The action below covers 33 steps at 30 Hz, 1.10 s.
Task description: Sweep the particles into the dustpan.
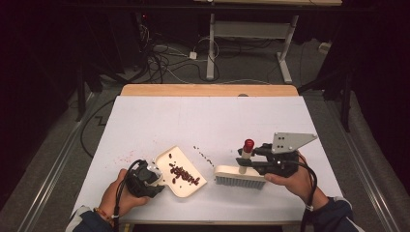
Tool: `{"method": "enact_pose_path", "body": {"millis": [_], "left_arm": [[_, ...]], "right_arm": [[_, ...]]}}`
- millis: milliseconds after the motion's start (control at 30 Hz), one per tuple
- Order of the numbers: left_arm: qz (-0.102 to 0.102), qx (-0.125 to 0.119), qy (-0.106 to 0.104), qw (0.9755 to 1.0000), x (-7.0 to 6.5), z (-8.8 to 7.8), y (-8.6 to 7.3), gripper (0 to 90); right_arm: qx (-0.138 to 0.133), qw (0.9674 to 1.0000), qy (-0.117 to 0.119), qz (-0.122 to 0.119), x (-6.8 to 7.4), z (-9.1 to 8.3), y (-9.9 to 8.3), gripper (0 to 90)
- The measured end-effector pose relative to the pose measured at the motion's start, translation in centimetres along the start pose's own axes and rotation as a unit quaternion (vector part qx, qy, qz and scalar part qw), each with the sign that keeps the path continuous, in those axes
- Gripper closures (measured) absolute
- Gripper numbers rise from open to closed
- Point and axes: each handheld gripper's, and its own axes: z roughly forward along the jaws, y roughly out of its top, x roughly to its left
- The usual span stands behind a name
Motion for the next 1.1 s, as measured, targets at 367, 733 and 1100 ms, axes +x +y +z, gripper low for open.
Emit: {"method": "enact_pose_path", "body": {"millis": [367,733,1100], "left_arm": [[0.002,-0.004,-0.002,1.0,0.1,0.2,0.2,63.7],[-0.009,-0.006,-0.004,0.9999,0.2,0.3,0.5,63.7],[-0.015,0.003,-0.004,0.9999,0.2,0.5,1.4,63.7]], "right_arm": [[-0.02,0.9996,-0.019,0.004,-3.8,4.2,1.6,70.0],[-0.061,0.9951,-0.074,0.021,-4.0,4.9,2.6,69.9],[-0.037,0.9661,-0.255,0.022,-3.7,6.1,2.6,69.9]]}}
